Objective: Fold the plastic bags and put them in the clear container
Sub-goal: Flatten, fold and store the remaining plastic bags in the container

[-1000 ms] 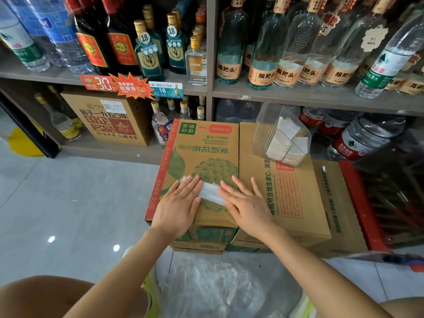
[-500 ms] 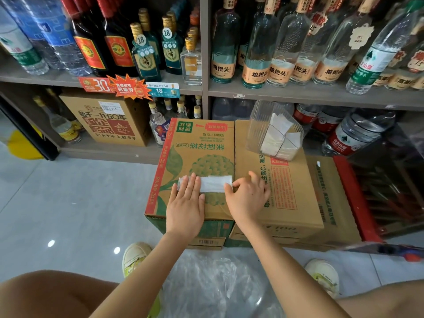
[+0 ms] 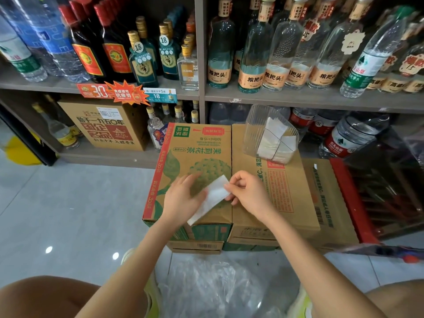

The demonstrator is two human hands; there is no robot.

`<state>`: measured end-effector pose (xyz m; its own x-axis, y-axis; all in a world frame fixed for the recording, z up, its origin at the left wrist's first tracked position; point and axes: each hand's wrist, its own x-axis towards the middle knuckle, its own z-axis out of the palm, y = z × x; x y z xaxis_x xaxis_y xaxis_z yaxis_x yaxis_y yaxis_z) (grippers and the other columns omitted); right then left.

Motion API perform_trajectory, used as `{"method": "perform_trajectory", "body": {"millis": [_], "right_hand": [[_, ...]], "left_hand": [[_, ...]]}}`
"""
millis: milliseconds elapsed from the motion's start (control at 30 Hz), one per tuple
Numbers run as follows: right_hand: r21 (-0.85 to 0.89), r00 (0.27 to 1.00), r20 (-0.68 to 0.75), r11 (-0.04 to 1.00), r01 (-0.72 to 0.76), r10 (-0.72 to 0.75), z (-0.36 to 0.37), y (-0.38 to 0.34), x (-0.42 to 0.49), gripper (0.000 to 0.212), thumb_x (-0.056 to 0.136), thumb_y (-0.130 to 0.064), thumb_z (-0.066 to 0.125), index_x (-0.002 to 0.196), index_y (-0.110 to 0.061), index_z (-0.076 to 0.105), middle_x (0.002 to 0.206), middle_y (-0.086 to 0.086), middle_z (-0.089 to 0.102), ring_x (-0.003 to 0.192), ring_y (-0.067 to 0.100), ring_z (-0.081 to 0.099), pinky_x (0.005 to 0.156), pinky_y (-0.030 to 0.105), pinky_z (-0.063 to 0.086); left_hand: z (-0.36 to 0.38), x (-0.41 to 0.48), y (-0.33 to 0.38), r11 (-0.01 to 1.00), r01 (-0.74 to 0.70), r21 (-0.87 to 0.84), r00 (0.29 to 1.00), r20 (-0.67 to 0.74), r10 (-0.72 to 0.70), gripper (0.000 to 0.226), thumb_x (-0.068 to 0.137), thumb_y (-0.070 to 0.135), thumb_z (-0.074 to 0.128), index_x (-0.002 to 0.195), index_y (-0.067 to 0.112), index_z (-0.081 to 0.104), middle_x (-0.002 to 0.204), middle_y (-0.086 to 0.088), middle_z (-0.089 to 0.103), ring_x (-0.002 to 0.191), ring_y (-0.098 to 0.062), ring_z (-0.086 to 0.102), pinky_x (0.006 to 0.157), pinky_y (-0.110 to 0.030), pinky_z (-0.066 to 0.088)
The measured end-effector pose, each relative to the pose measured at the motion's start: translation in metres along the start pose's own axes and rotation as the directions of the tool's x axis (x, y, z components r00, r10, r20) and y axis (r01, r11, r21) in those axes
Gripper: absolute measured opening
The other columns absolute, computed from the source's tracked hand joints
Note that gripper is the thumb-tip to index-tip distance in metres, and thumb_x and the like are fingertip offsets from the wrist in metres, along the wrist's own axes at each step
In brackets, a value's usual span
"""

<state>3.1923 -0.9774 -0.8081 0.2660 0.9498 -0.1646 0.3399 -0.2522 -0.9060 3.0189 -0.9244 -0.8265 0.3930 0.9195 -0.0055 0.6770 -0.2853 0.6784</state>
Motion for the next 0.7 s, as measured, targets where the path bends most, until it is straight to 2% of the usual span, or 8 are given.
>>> {"method": "perform_trajectory", "body": {"millis": [67, 133, 200, 267, 400, 500, 600, 700], "right_hand": [[-0.029, 0.998, 0.068, 0.999, 0.017, -0.015, -0.013, -0.008, 0.0, 0.015, 0.089, -0.007, 0.064, 0.078, -0.012, 0.055, 0.067, 0.006, 0.068, 0.053, 0.011, 0.063, 0.052, 0.024, 0.05], [-0.066, 0.991, 0.132, 0.997, 0.035, -0.026, -0.025, -0.014, 0.002, 0.011, 0.088, -0.007, 0.064, 0.08, -0.009, 0.057, 0.065, 0.006, 0.069, 0.051, 0.013, 0.061, 0.051, 0.023, 0.049], [-0.079, 0.984, 0.174, 0.996, 0.041, -0.027, -0.035, -0.018, 0.005, 0.01, 0.088, -0.008, 0.066, 0.082, -0.006, 0.058, 0.065, 0.007, 0.069, 0.051, 0.014, 0.06, 0.049, 0.023, 0.048], [-0.092, 0.981, 0.195, 0.995, 0.044, -0.025, -0.042, -0.022, 0.008, 0.011, 0.088, -0.009, 0.067, 0.082, -0.008, 0.057, 0.064, 0.006, 0.069, 0.051, 0.014, 0.059, 0.048, 0.022, 0.046], [-0.035, 0.983, 0.183, 0.999, 0.022, -0.015, -0.049, -0.025, 0.007, 0.01, 0.087, -0.006, 0.067, 0.082, -0.006, 0.058, 0.062, 0.005, 0.067, 0.05, 0.01, 0.059, 0.047, 0.02, 0.045], [0.087, 0.991, 0.133, 0.995, -0.042, 0.03, -0.043, -0.02, 0.001, 0.008, 0.088, -0.009, 0.066, 0.086, -0.007, 0.059, 0.067, 0.005, 0.068, 0.055, 0.011, 0.061, 0.046, 0.022, 0.045], [0.277, 0.981, 0.063, 0.942, -0.192, 0.181, -0.029, -0.015, -0.011, 0.019, 0.086, -0.018, 0.068, 0.103, -0.013, 0.059, 0.087, 0.004, 0.07, 0.065, 0.011, 0.066, 0.051, 0.025, 0.053], [0.425, 0.933, 0.156, 0.831, -0.359, 0.323, -0.009, -0.011, -0.026, 0.026, 0.083, -0.02, 0.072, 0.106, -0.015, 0.062, 0.093, 0.005, 0.072, 0.069, 0.014, 0.069, 0.055, 0.025, 0.056]], "left_hand": [[-0.008, 0.008, 0.01, 0.927, 0.171, -0.335, 0.951, 0.303, -0.066, 0.042, 0.087, 0.035, 0.066, 0.126, 0.019, 0.059, 0.117, 0.003, 0.065, 0.111, -0.016, 0.059, 0.089, -0.026, 0.044], [-0.012, 0.011, 0.016, 0.788, 0.297, -0.539, 0.903, 0.426, -0.05, 0.034, 0.078, 0.027, 0.071, 0.109, 0.015, 0.066, 0.096, 0.0, 0.071, 0.089, -0.015, 0.065, 0.074, -0.023, 0.049], [-0.012, 0.011, 0.019, 0.76, 0.299, -0.577, 0.898, 0.439, -0.02, 0.015, 0.082, 0.006, 0.071, 0.096, 0.009, 0.067, 0.075, 0.002, 0.07, 0.07, -0.011, 0.064, 0.062, -0.017, 0.049], [-0.013, 0.01, 0.022, 0.732, 0.308, -0.608, 0.9, 0.436, -0.017, 0.013, 0.084, -0.004, 0.066, 0.09, 0.007, 0.066, 0.067, 0.006, 0.068, 0.063, -0.007, 0.063, 0.057, -0.015, 0.047], [-0.012, 0.004, 0.02, 0.664, 0.328, -0.672, 0.906, 0.424, -0.018, 0.022, 0.067, 0.008, 0.074, 0.088, 0.006, 0.067, 0.075, -0.003, 0.07, 0.068, -0.013, 0.065, 0.056, -0.019, 0.048], [-0.006, -0.001, 0.019, 0.643, 0.333, -0.69, 0.918, 0.392, -0.054, 0.03, 0.063, 0.012, 0.074, 0.09, 0.003, 0.068, 0.082, -0.011, 0.068, 0.071, -0.019, 0.064, 0.06, -0.026, 0.05], [-0.001, -0.006, 0.02, 0.596, 0.325, -0.734, 0.938, 0.328, -0.108, 0.024, 0.068, 0.007, 0.076, 0.09, 0.004, 0.067, 0.081, -0.012, 0.066, 0.069, -0.021, 0.062, 0.06, -0.028, 0.049], [0.003, -0.009, 0.022, 0.535, 0.326, -0.779, 0.945, 0.281, -0.167, 0.018, 0.078, -0.003, 0.072, 0.092, 0.004, 0.065, 0.081, -0.011, 0.064, 0.071, -0.021, 0.061, 0.058, -0.025, 0.048]]}}
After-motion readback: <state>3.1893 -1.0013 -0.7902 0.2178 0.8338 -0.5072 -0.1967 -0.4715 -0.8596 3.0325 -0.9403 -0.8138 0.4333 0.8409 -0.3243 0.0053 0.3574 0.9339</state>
